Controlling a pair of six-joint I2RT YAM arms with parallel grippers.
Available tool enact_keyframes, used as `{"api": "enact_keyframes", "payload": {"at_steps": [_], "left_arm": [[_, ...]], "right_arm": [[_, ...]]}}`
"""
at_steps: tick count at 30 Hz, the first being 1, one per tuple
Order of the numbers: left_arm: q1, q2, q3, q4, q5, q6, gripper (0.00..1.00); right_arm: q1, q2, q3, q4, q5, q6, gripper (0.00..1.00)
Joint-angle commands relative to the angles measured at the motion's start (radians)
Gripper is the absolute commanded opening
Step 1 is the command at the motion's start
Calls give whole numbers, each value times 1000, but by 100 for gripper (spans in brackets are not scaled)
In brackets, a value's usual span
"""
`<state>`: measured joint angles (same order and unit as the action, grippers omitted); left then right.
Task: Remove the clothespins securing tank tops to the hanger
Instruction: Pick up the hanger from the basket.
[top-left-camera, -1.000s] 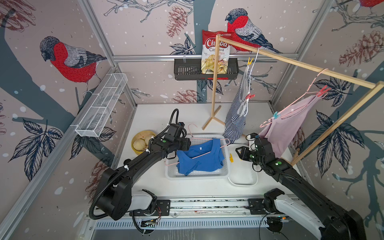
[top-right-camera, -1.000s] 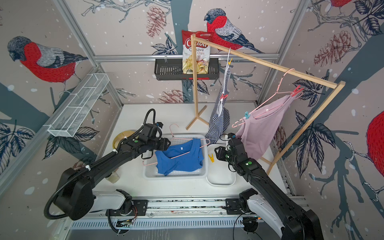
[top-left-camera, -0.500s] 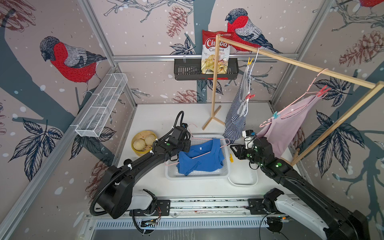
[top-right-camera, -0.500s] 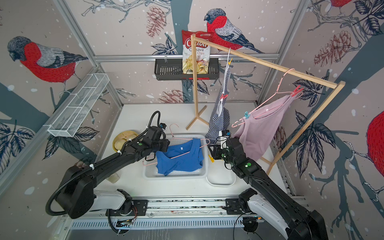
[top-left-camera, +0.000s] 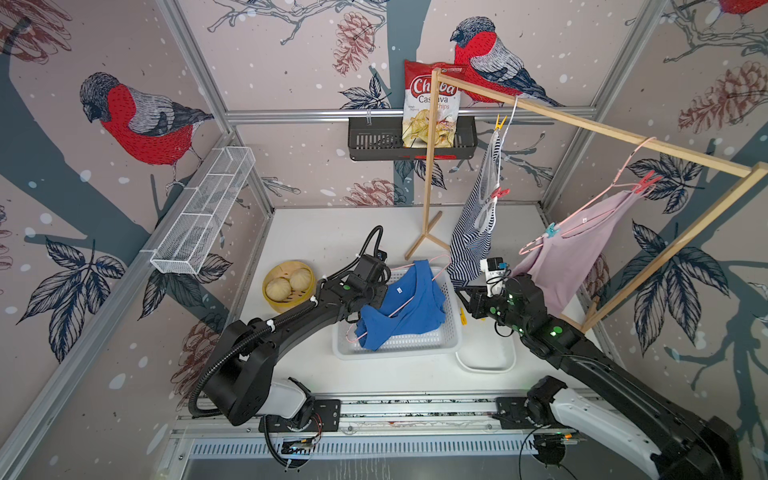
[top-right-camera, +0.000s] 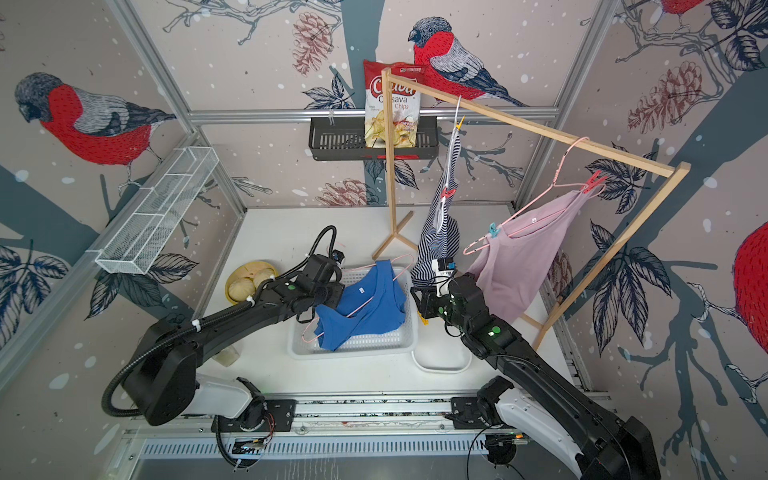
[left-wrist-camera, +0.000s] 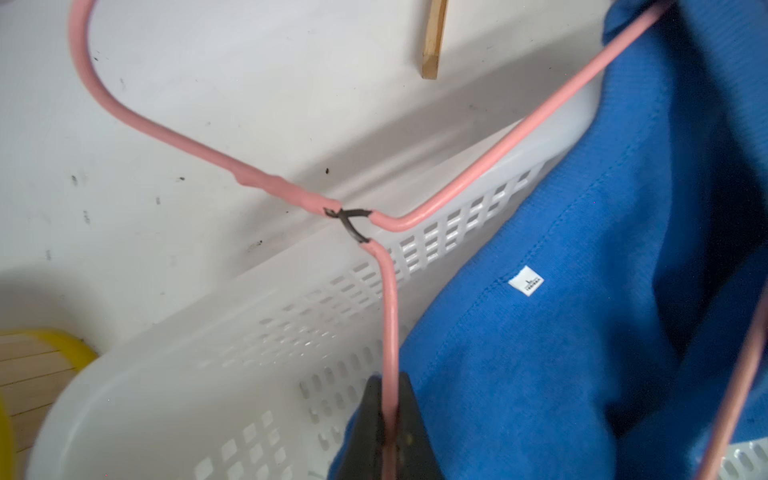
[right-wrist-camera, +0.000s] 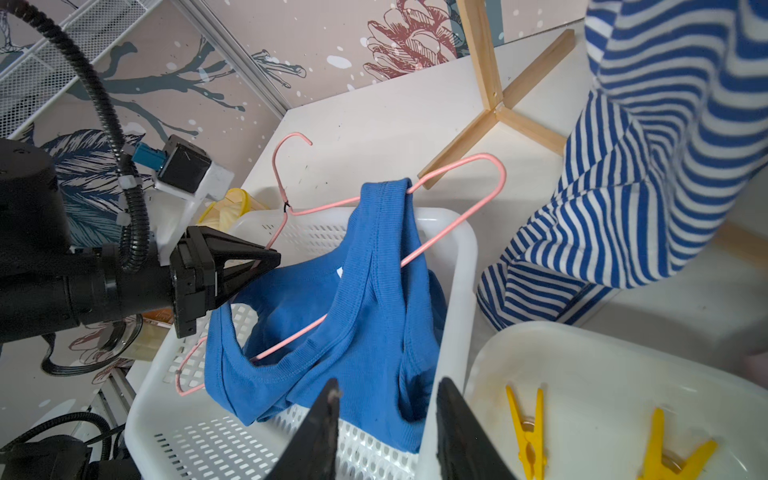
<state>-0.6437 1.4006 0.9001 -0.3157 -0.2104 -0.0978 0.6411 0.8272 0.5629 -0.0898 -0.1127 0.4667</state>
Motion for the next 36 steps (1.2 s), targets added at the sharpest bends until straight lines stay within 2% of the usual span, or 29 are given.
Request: {"api": "enact_keyframes", "payload": {"at_steps": [1, 6, 9, 13, 21, 29, 36], "left_arm": [[-21, -32, 31, -48, -110, 52, 0], [-65, -84, 140, -172, -268, 68, 0], [-86, -128, 194, -216, -302, 75, 0], [-99, -202, 256, -236, -276, 76, 0], [-104, -347, 349, -219, -116, 83, 0], [-103, -332, 493, -373, -96, 100, 0], [-104, -353, 516, -388, -59, 137, 0]], "right_arm": [[25, -8, 9, 61, 27, -25, 40], [93, -11, 22, 102, 77, -46, 39], [146, -13, 30, 160, 129, -59, 40], [205, 14, 57, 255, 188, -86, 42], [237, 163, 213, 330, 198, -154, 44], [284, 268, 360, 384, 196, -214, 50], [292, 332, 440, 371, 226, -217, 53]]}}
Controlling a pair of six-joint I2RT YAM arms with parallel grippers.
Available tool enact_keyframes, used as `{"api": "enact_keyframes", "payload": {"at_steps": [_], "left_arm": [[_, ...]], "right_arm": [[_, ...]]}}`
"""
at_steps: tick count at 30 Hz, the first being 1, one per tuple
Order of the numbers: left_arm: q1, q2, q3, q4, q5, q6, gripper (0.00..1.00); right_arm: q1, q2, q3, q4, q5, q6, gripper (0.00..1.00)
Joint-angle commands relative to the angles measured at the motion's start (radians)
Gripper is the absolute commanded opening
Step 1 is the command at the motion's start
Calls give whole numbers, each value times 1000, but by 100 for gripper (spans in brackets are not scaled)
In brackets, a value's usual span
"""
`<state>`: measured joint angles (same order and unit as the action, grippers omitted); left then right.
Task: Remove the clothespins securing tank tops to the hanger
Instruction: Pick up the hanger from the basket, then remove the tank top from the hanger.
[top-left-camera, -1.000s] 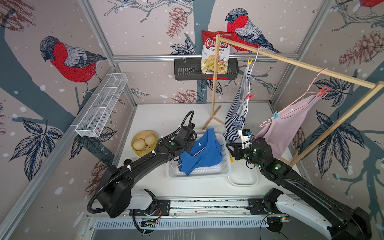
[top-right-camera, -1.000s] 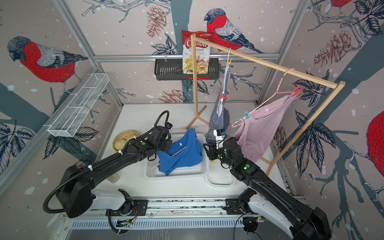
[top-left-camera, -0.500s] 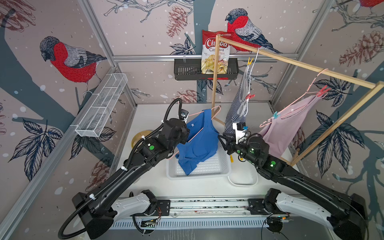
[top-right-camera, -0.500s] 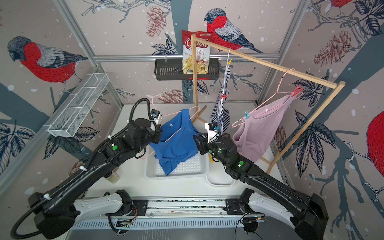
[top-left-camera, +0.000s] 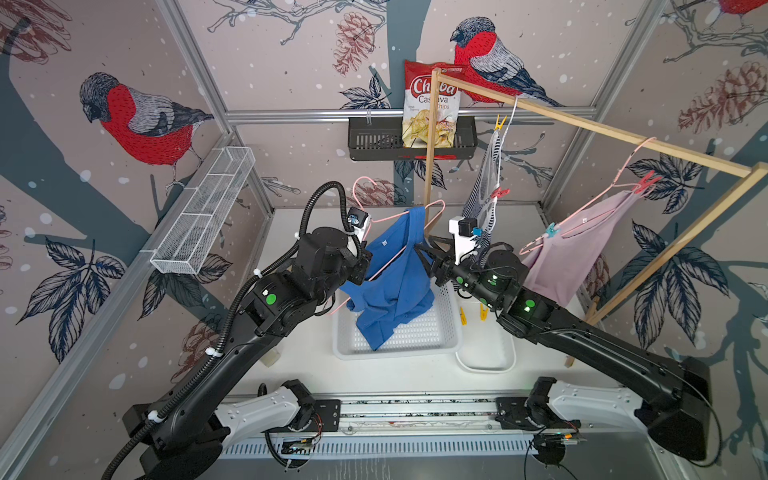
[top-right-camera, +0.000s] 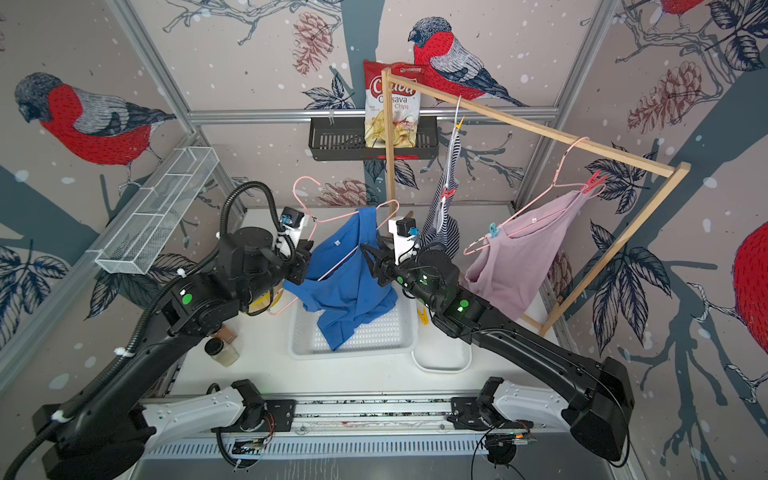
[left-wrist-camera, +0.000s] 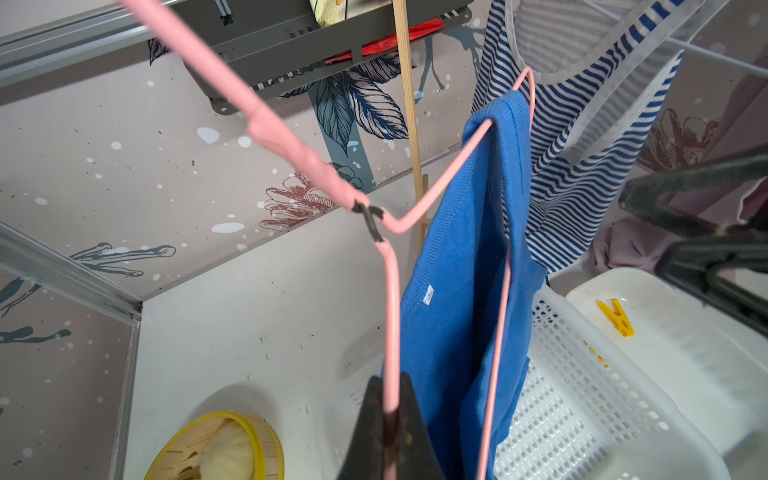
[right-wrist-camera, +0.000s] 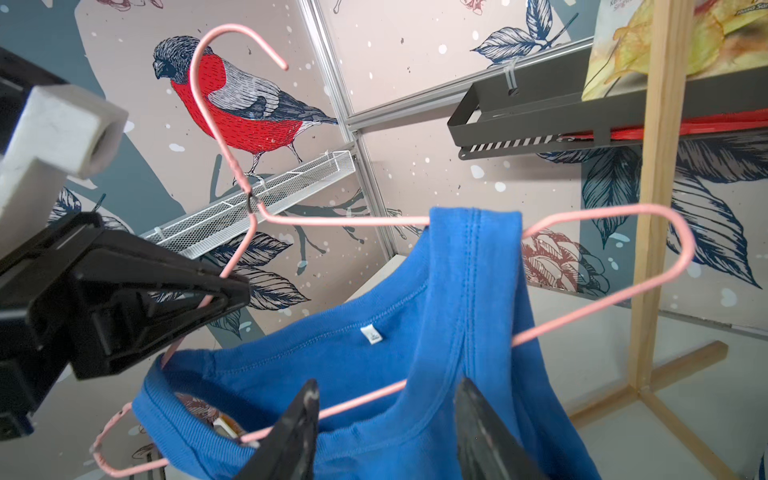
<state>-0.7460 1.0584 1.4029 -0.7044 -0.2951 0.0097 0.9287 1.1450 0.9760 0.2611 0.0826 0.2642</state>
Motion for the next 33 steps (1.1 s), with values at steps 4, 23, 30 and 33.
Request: {"api": "enact_keyframes", "payload": {"at_steps": [4, 23, 30, 33], "left_arm": [[-2, -21, 32, 12, 43, 42, 0], [-2, -55, -40, 131, 203, 19, 0], [-3, -3, -22, 38, 94, 42, 0], [-3, 18, -26, 6, 51, 48, 0]], "right_arm": [[2, 34, 41, 27, 97, -2, 55], [-46, 102, 63, 61, 59, 62, 22], [-87, 80, 19, 39, 11, 134, 12], [-104, 67, 3, 29, 2, 157, 5]]}}
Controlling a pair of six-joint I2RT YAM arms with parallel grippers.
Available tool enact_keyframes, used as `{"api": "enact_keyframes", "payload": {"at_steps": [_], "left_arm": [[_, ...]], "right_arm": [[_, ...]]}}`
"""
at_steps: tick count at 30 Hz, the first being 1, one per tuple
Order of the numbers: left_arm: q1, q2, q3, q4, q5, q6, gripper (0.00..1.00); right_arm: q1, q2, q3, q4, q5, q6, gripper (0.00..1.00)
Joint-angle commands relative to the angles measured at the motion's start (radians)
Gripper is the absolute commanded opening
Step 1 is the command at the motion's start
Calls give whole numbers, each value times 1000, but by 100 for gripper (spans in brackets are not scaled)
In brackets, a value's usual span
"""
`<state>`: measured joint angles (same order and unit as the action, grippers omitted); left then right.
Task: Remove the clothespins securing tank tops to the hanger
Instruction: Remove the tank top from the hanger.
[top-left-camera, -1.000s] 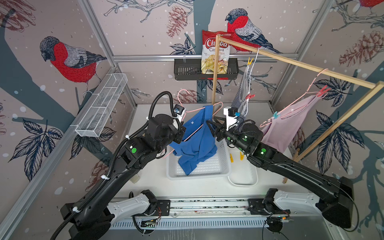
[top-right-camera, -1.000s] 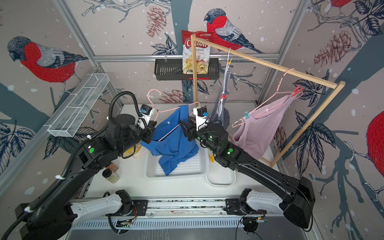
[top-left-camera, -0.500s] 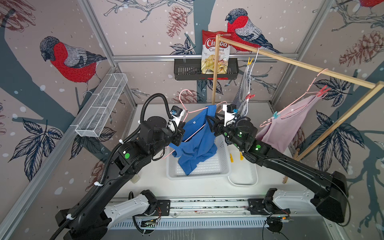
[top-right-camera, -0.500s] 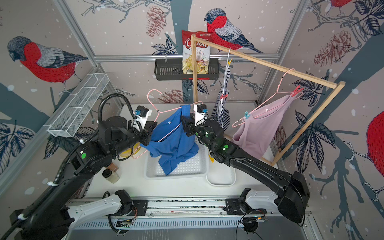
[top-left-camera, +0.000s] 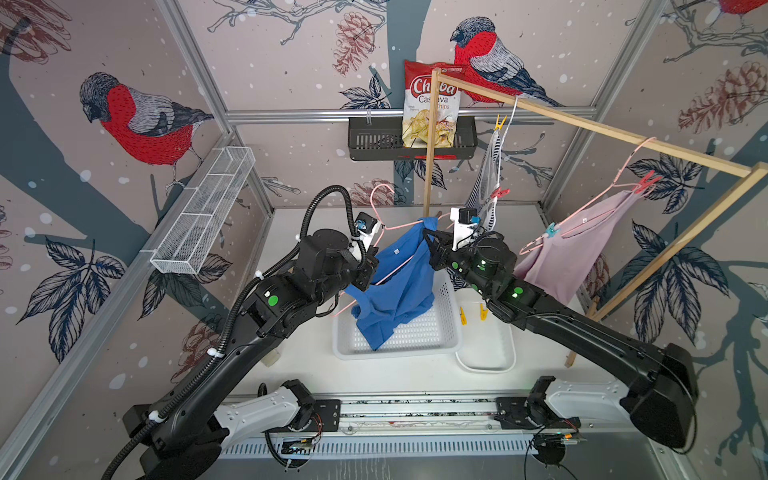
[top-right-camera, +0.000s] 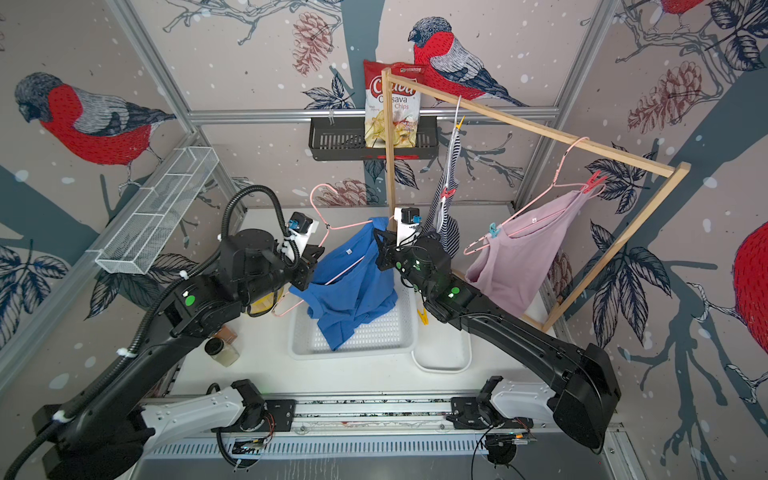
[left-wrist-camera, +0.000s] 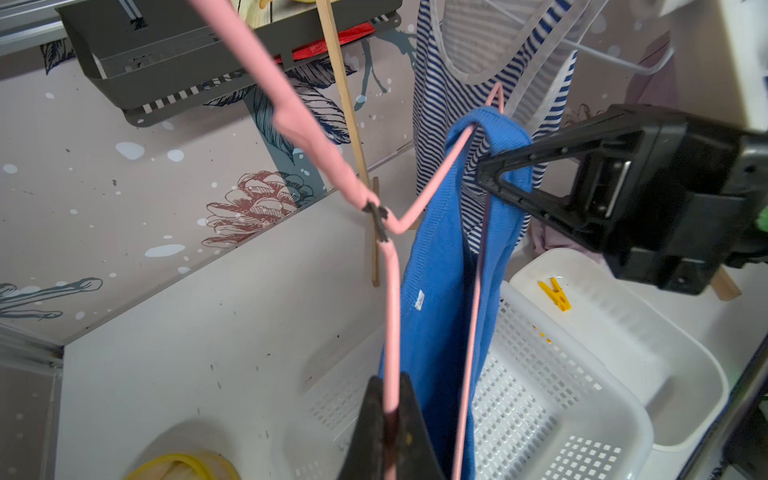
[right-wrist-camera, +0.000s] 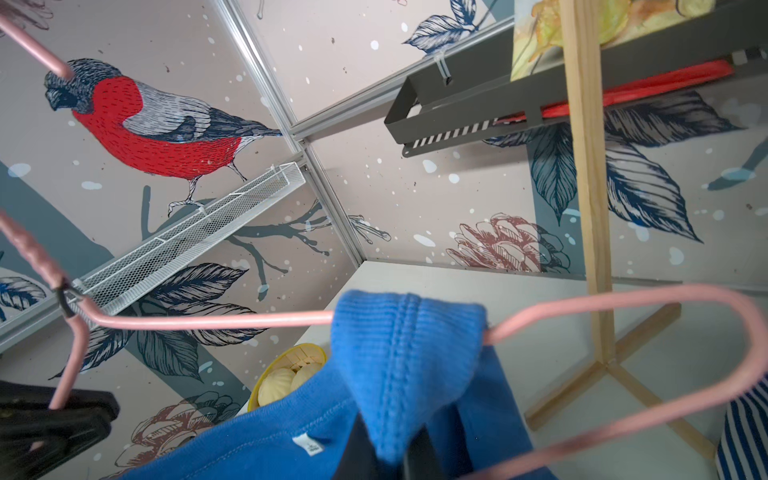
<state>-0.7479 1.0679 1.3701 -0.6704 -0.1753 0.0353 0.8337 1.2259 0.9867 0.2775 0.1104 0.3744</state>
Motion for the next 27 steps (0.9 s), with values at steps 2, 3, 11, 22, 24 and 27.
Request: {"api": "enact_keyframes", "payload": {"at_steps": [2, 3, 11, 22, 24, 27], "left_arm": [[-1, 14, 0, -40, -97, 29, 0], [-1, 15, -4, -43, -113, 33, 0], [-3, -38, -59, -7, -144, 96, 0], [-6, -177, -122, 60, -113, 192, 0], [-6, -170, -113, 60, -113, 196, 0], [-6, -146, -92, 64, -122, 202, 0]], "right_arm": [[-24, -23, -16, 11, -39, 58, 4], [-34, -28, -16, 9, -48, 64, 3], [-154, -71, -13, -16, -106, 152, 0], [-279, -92, -25, -123, -92, 213, 0], [-282, -86, -34, -127, -117, 215, 0], [-271, -72, -55, -109, -164, 223, 0]]}}
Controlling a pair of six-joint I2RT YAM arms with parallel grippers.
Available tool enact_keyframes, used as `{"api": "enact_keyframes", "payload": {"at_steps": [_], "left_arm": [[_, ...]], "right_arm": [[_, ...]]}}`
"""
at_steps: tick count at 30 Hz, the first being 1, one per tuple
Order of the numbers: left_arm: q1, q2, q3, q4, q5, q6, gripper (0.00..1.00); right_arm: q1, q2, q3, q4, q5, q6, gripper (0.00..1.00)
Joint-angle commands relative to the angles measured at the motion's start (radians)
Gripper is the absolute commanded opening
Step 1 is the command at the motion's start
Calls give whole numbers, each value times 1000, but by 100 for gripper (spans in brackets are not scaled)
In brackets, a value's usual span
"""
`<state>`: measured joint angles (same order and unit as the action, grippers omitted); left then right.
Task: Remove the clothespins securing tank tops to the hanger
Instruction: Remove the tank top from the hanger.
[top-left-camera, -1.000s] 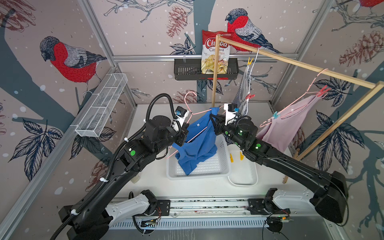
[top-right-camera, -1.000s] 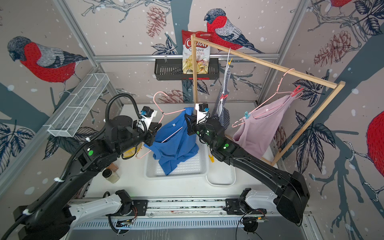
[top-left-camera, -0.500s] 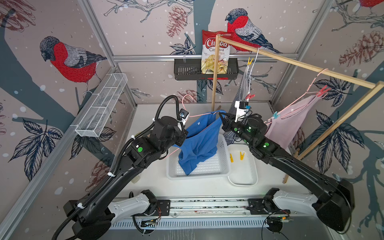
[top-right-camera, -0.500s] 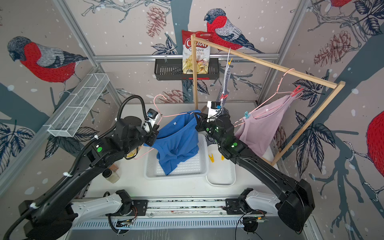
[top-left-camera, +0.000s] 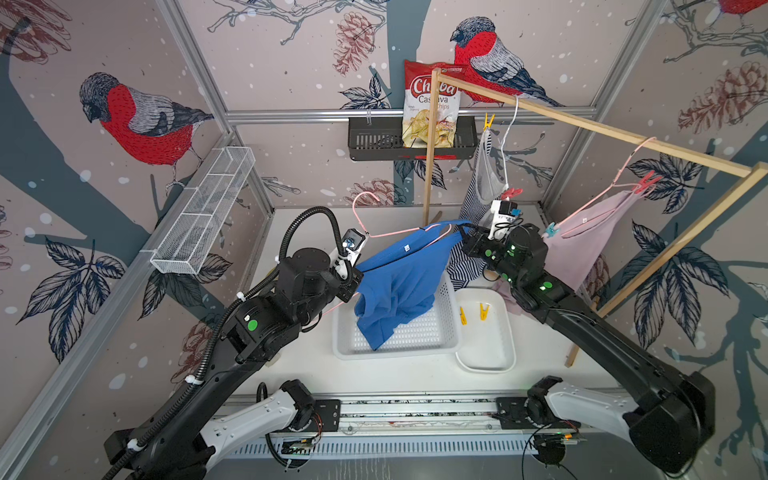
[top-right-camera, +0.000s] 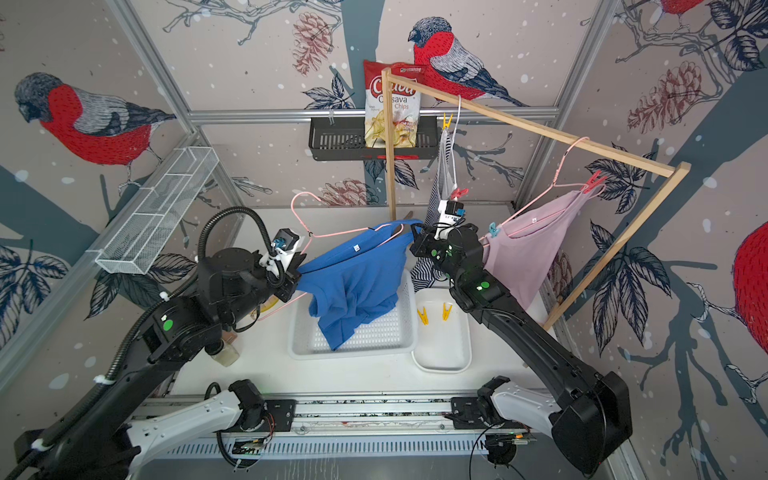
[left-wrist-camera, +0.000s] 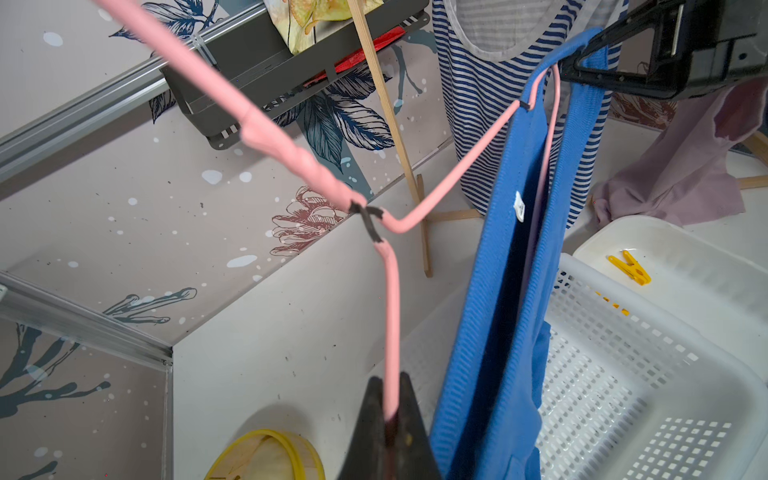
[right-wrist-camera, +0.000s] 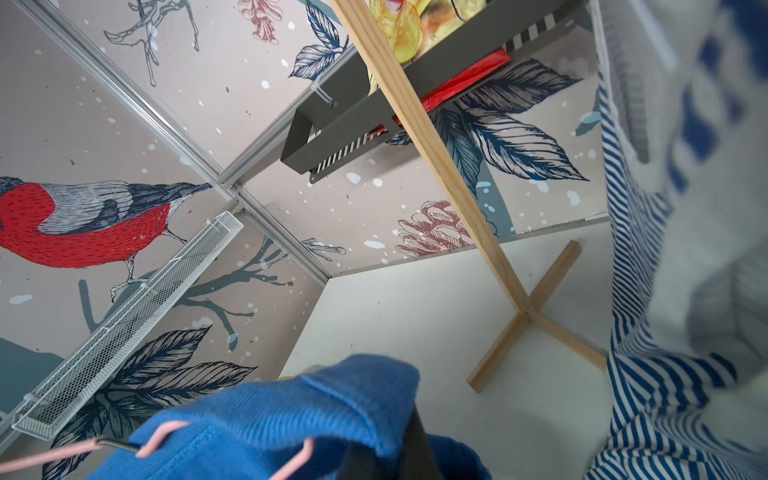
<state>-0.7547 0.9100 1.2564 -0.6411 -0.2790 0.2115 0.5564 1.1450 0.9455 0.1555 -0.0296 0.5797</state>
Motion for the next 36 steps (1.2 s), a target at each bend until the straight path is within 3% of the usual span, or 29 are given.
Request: {"api": "enact_keyframes", "payload": {"at_steps": [1, 6, 14, 21, 27, 30, 36], "left_arm": [[2, 23, 29, 38, -23, 28, 0], [1, 102, 102, 24, -55, 70, 0], [0, 110, 121, 54, -51, 195, 0], [1, 75, 98, 52, -55, 292, 0], [1, 64, 93, 76, -51, 298, 0], [2, 96, 130, 89, -25, 287, 0], [1, 246, 333, -14, 43, 236, 0]], "right_arm": [[16, 15, -23, 19, -26, 17, 0], [70, 26, -59, 11, 34, -1, 1], [67, -50, -148, 40, 55, 45, 1], [-19, -132, -232, 54, 66, 125, 0], [-43, -158, -266, 87, 17, 138, 0], [7, -150, -270, 114, 6, 94, 0], [217, -131, -288, 138, 149, 4, 0]]}}
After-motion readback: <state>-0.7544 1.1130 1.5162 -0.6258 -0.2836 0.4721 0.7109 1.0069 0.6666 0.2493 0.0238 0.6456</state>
